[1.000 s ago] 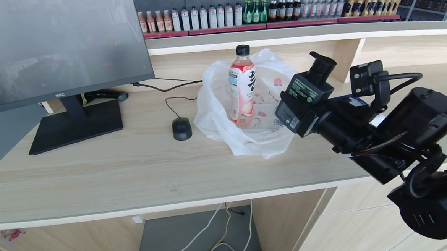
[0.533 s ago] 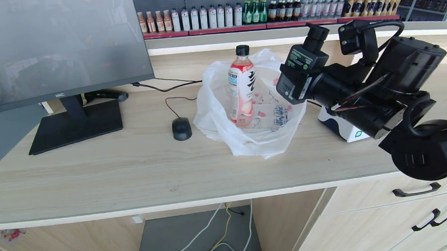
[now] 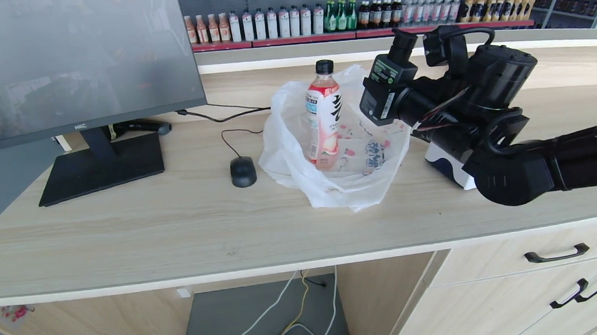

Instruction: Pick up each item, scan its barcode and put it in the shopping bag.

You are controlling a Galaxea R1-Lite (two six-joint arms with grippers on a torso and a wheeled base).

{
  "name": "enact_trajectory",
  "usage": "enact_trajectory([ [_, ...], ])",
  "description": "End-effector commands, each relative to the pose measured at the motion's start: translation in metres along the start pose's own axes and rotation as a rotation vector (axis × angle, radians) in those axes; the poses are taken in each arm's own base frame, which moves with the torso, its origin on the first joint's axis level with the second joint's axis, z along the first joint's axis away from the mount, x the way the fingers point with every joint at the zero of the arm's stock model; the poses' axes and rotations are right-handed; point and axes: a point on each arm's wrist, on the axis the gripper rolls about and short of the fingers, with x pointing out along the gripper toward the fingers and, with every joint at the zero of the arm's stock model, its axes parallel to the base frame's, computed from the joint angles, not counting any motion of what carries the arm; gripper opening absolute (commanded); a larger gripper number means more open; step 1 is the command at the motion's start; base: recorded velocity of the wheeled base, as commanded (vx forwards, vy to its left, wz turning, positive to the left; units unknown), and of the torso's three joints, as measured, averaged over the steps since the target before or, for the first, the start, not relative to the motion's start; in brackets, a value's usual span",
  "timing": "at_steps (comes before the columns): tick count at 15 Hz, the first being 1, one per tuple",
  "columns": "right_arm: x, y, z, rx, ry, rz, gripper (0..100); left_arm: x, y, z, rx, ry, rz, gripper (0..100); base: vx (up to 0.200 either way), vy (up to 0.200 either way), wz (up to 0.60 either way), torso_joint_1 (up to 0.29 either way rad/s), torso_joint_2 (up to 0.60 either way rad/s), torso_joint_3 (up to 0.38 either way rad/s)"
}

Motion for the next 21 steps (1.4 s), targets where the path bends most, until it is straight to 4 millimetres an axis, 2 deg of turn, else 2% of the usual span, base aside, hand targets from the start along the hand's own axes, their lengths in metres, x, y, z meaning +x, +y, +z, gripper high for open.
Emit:
enact_trajectory([
  [1,0.014,-0.006,-0.025,-0.004,0.035,-0.013,0,0.000,0.000,0.000,0.000,0.000,0.001,100,0.000,0.000,0.00,0.000,0.00,0.000],
  [4,0.022,-0.006,-0.045,-0.018,0.066,-0.013,0,0.000,0.000,0.000,0.000,0.000,-0.001,100,0.000,0.000,0.00,0.000,0.00,0.000],
  [6,0.024,-0.006,-0.050,-0.020,0.074,-0.015,0,0.000,0.000,0.000,0.000,0.000,0.001,100,0.000,0.000,0.00,0.000,0.00,0.000],
  [10,0.032,-0.021,-0.068,-0.064,0.099,-0.044,0,0.000,0.000,0.000,0.000,0.000,0.001,100,0.000,0.000,0.00,0.000,0.00,0.000],
  [16,0.037,-0.028,-0.086,-0.085,0.125,-0.056,0,0.000,0.000,0.000,0.000,0.000,0.001,100,0.000,0.000,0.00,0.000,0.00,0.000],
  [21,0.038,-0.027,-0.091,-0.090,0.131,-0.018,0,0.000,0.000,0.000,0.000,0.000,-0.001,100,0.000,0.000,0.00,0.000,0.00,0.000],
])
